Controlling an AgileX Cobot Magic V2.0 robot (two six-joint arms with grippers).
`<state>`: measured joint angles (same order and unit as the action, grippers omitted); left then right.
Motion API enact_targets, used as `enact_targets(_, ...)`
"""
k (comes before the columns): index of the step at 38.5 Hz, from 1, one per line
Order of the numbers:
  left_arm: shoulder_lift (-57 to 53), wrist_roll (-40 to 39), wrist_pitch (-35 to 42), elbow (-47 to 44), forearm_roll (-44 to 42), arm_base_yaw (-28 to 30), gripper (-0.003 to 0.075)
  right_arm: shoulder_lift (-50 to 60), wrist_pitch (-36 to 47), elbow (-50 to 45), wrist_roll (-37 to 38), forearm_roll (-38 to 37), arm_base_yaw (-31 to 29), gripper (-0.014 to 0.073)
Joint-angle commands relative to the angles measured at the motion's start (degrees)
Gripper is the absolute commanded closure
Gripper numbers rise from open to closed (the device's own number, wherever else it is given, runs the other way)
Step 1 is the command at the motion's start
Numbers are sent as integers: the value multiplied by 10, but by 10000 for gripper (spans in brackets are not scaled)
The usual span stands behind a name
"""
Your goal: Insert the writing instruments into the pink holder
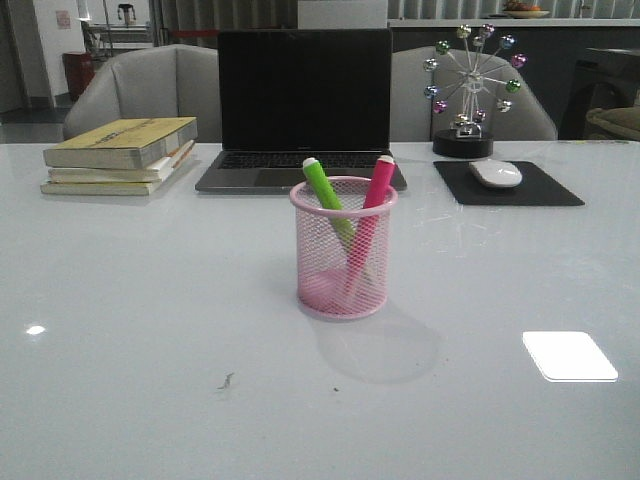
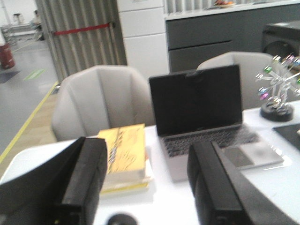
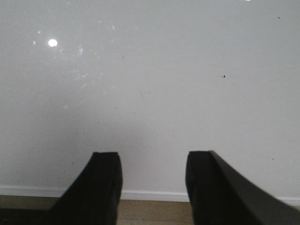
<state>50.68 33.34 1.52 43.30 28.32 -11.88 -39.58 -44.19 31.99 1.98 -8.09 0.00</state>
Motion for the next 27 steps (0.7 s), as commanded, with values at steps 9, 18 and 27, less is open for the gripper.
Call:
enact_targets(9, -188, 1, -62, -114, 6, 74, 285, 2, 32, 16, -5, -13, -3, 160)
enact_targets(18, -264, -1, -154, -174, 6, 122, 286, 2, 32, 16, -5, -13, -3, 160)
enact_targets(27, -282, -1, -158, -180, 6, 166, 286, 2, 42, 16, -5, -13, -3, 160)
